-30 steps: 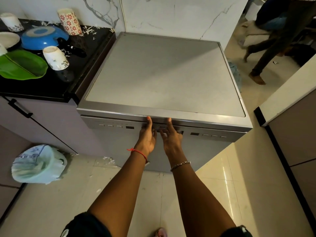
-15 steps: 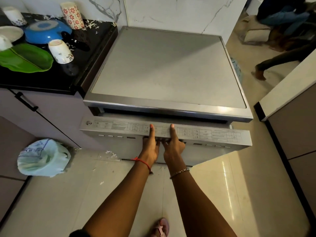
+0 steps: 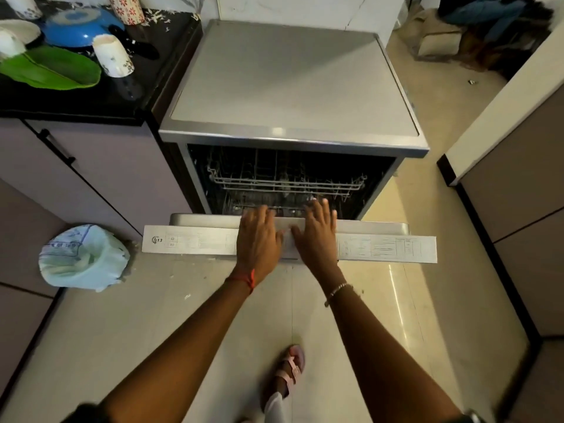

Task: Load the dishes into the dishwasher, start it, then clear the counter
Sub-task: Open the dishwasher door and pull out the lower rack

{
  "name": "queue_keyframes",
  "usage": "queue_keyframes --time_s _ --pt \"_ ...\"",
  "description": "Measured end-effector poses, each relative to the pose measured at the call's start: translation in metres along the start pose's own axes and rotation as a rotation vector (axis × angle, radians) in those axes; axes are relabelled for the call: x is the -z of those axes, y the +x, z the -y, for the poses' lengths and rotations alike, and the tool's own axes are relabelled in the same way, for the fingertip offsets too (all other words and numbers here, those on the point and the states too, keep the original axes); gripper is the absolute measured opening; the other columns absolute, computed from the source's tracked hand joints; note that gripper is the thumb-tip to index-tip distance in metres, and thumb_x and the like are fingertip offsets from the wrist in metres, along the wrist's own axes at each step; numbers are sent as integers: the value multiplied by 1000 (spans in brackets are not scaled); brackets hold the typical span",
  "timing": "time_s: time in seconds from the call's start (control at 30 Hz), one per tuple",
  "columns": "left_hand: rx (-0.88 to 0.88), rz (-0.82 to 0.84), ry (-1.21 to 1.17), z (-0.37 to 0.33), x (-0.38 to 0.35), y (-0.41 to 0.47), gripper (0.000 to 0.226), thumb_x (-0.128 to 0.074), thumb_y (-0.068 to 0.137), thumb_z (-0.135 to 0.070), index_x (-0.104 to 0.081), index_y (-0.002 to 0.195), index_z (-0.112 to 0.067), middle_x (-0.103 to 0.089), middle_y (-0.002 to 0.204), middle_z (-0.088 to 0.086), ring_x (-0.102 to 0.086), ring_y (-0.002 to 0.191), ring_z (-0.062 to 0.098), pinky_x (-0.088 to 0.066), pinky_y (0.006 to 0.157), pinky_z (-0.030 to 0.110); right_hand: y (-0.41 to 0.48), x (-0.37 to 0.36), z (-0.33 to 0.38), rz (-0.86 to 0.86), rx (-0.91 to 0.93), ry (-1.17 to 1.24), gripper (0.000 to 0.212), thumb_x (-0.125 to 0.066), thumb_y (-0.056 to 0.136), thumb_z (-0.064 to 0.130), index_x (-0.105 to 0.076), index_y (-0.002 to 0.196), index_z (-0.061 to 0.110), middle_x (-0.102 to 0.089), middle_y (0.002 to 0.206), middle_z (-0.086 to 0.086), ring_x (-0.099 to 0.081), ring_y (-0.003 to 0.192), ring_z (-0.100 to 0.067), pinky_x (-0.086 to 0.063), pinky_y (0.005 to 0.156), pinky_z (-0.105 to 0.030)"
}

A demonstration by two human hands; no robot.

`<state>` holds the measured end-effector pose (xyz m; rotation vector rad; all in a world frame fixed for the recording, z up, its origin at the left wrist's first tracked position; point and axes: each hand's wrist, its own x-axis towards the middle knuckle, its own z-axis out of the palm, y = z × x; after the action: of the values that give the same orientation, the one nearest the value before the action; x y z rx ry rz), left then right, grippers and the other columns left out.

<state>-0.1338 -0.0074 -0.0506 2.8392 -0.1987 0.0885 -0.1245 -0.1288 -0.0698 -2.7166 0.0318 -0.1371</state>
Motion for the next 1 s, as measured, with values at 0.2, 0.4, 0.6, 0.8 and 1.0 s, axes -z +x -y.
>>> queue_keyframes --time_s 0.2,0.4,0.6,0.8,1.0 --pt "-150 114 -9 33 -46 -28 73 -3 89 -53 -20 146 -11 -21 154 9 -11 143 25 5 114 34 -30 -28 -17 100 89 -14 48 -33 99 33 -32 140 9 -34 146 -7 -20 140 -21 -7 117 -41" --pt "-139 58 -121 28 -61 -68 57 -23 93 -38 -55 122 -1 -57 121 18 -52 114 35 -35 103 45 -71 -42 -15 -89 70 93 18 -64 81 17 -67 85 -1 -66 86 -17 -59 87 -32 -45 80 -36" --pt "-27 220 -427 44 -89 -115 16 -51 93 -16 -61 98 -5 -61 104 11 -58 95 28 -46 78 37 -105 -64 -36 222 -65 188 19 -64 75 8 -62 64 -8 -64 70 -25 -59 71 -43 -45 60 -40" --pt "185 374 -595 56 -128 -162 18 -66 84 -14 -70 99 -6 -70 101 10 -64 98 22 -49 85 31 -148 -90 -59 529 -13 185 15 -60 81 3 -74 84 1 -70 90 -20 -64 94 -16 -43 70 -24" --pt "166 560 -564 77 -175 -194 23 -69 78 -2 -69 101 2 -68 107 13 -63 103 14 -43 86 15 -176 -138 -82 722 -23 121 16 -72 76 14 -75 88 4 -72 92 -14 -65 95 -27 -42 72 -19"
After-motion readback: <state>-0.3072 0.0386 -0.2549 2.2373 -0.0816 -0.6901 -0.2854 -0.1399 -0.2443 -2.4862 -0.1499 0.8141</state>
